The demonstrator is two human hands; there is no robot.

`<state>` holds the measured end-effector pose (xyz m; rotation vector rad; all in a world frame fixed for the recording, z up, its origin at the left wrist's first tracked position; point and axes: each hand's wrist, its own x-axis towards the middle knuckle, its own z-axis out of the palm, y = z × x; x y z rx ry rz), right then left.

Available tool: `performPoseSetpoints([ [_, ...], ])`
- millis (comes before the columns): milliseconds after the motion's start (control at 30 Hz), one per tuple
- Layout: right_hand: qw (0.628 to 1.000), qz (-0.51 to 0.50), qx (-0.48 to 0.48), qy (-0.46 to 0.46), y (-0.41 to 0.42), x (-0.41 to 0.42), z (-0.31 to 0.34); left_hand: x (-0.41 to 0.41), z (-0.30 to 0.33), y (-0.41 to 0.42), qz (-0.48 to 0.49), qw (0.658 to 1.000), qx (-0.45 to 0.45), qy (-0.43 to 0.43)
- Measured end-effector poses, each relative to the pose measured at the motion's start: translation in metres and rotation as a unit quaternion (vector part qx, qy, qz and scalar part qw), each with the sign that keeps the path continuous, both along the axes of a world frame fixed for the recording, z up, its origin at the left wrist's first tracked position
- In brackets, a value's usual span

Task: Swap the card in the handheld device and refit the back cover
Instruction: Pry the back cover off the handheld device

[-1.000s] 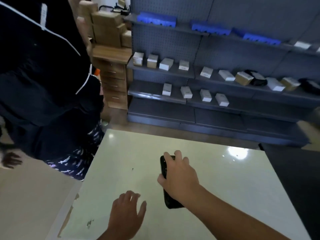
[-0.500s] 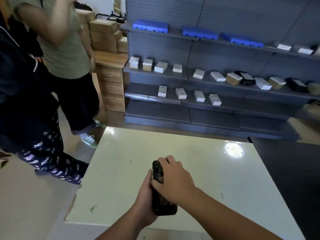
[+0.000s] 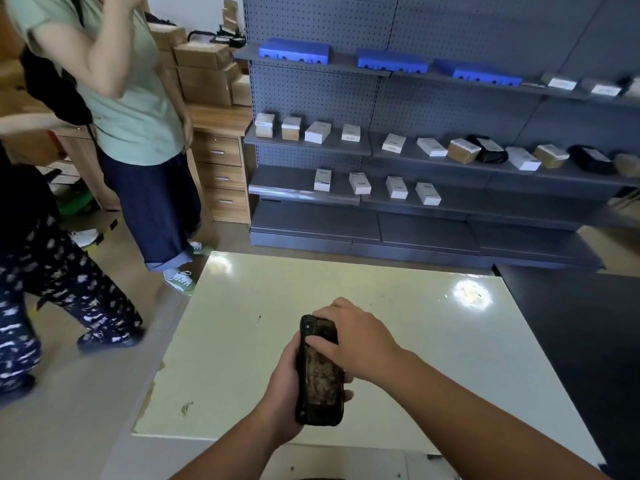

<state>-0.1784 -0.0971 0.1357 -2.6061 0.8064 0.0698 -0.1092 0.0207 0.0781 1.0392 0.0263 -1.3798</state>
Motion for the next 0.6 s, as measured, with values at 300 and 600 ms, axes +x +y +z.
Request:
performPoseSetpoints([
  [300, 0.997, 0.001, -0.069, -0.047, 0.005, -0.001, -0.005, -0.004, 0.012, 0.000, 0.015, 1.000, 0.006, -0.007],
  [600, 0.984, 0.159, -0.059, -0.053, -0.037, -0.031, -0.004, 0.001, 0.016, -0.002, 0.023, 1.000, -0.012, 0.015],
])
